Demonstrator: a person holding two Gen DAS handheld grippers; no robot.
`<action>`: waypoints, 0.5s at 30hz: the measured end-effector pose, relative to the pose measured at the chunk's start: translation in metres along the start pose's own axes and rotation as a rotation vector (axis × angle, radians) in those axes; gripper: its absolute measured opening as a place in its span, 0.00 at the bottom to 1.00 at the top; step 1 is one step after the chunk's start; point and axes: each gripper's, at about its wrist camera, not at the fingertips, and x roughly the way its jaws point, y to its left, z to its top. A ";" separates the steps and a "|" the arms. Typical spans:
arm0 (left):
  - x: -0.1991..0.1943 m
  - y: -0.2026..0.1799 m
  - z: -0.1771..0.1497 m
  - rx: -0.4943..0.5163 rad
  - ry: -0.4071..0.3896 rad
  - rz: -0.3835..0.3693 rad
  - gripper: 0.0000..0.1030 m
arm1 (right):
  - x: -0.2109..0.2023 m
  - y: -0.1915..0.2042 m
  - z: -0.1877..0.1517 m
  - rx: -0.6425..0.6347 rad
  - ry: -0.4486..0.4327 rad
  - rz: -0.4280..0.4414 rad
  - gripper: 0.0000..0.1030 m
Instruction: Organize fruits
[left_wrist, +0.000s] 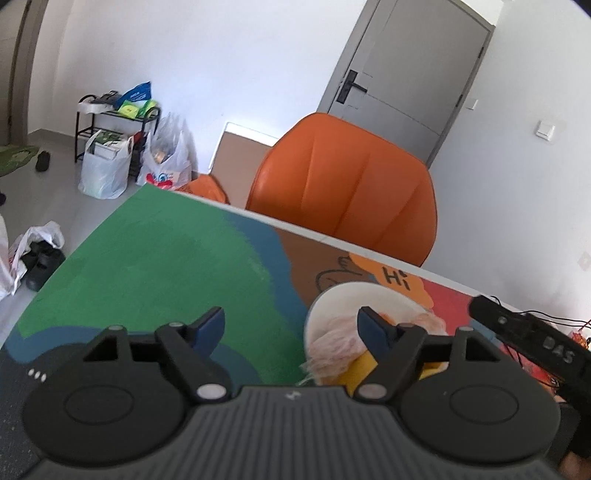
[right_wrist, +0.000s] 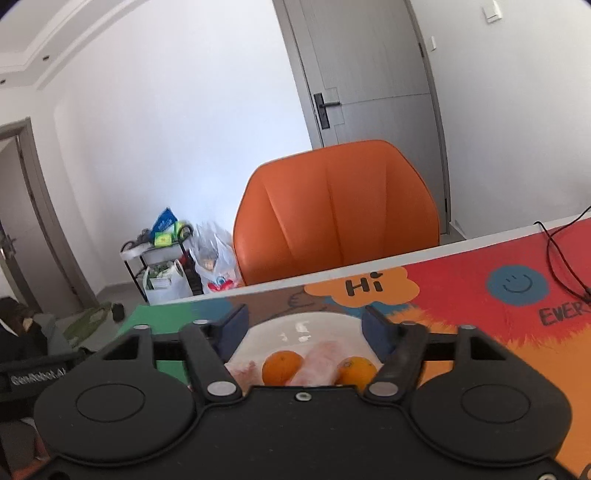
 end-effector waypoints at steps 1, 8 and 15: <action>-0.001 0.001 -0.002 -0.005 0.002 0.003 0.75 | -0.003 0.000 -0.001 -0.001 0.005 0.000 0.66; -0.016 0.010 -0.008 -0.044 0.000 0.001 0.78 | -0.027 -0.012 -0.011 0.053 0.027 -0.006 0.66; -0.038 0.008 -0.017 -0.045 -0.018 -0.023 0.84 | -0.048 -0.014 -0.021 0.063 0.030 -0.009 0.66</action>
